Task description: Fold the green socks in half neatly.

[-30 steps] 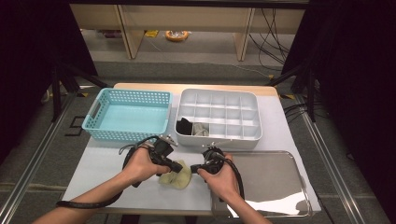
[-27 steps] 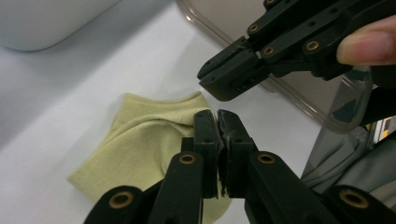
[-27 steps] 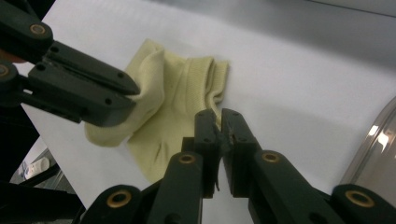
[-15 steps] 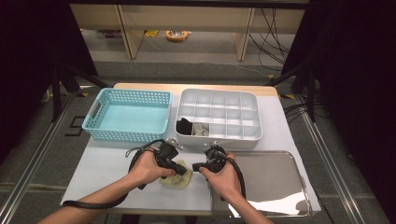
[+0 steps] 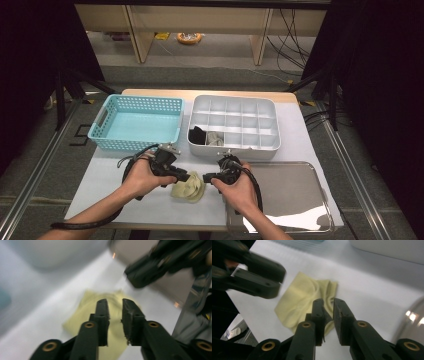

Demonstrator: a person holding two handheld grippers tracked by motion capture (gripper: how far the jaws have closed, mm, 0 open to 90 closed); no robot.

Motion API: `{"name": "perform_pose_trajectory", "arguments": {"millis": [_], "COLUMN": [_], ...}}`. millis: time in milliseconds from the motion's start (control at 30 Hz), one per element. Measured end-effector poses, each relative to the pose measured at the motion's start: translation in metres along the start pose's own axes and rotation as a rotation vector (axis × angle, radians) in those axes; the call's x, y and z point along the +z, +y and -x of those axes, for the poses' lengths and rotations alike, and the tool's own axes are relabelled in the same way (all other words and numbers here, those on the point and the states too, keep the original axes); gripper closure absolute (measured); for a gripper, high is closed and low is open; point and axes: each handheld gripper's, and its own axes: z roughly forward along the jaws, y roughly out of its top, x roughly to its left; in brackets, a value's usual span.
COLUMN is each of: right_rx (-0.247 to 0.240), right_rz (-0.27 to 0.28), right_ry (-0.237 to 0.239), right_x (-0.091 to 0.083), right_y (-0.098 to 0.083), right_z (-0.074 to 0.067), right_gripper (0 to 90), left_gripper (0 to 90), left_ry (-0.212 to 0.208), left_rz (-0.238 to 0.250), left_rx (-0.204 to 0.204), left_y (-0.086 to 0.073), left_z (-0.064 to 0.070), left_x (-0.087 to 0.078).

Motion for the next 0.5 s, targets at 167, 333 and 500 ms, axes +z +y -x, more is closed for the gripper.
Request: {"name": "perform_pose_trajectory", "arguments": {"millis": [167, 333, 500], "right_rx": [-0.035, -0.059, -0.044], "right_rz": [-0.011, -0.039, -0.081], "right_ry": [0.005, -0.016, -0.049], "right_x": [0.008, 0.019, 0.026], "right_y": [0.007, 0.009, 0.004], "right_z": [-0.01, -0.014, -0.014], "right_gripper": [70.1, 66.5, 78.1], "left_gripper": [80.0, 81.2, 81.8], "left_ry": [-0.042, -0.046, -0.054], "left_rz": [-0.02, -0.024, -0.028], "left_rx": [-0.005, 0.019, 0.021], "left_y": [-0.013, -0.014, -0.014], "left_z": [0.011, 0.016, 0.02], "left_x": [0.011, 0.021, 0.029]}}
